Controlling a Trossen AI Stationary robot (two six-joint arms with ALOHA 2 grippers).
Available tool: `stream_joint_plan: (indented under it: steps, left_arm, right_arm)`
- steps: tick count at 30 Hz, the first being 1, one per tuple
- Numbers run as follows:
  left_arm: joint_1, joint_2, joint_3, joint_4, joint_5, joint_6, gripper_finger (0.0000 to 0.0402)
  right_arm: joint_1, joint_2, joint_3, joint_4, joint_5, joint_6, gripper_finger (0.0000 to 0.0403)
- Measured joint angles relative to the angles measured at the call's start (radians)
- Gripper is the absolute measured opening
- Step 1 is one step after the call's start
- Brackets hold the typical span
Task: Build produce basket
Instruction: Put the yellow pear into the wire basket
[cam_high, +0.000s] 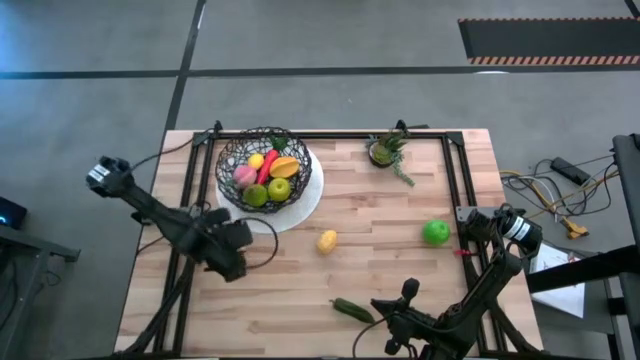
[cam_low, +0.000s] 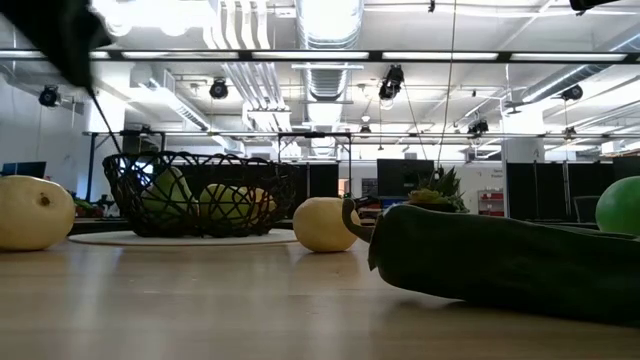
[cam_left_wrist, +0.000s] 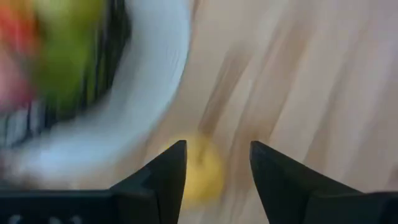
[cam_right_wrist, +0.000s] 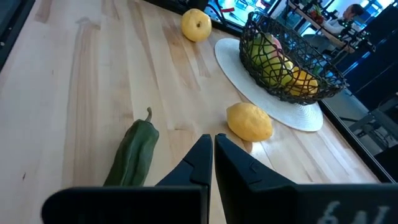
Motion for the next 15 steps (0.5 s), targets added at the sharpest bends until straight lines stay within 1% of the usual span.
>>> stream_joint_plan:
  steps: [2,3,5,12,15]
  left_arm:
    - [-0.01,0.061,0.001,-0.113,0.072,-0.108,0.0157]
    - [-0.01,0.086,-0.007,-0.16,0.09,-0.151,0.0157]
    - [0.0,0.136,-0.028,-0.231,0.097,-0.21,0.0157]
    - [0.087,0.266,-0.105,-0.239,0.103,-0.234,0.0157]
    - [0.108,0.3,-0.117,-0.222,0.122,-0.2,0.0157]
  right_arm:
    - [0.0,0.0,0.0,0.0,0.0,-0.001,0.0009]
    - [0.0,0.0,0.0,-0.001,0.0,-0.002,0.0009]
    - [0.0,0.0,0.0,-0.001,0.0,-0.01,0.0009]
    - [0.0,0.0,0.0,-0.002,0.0,-0.011,0.0009]
    - [0.0,0.0,0.0,-0.001,0.0,-0.011,0.0009]
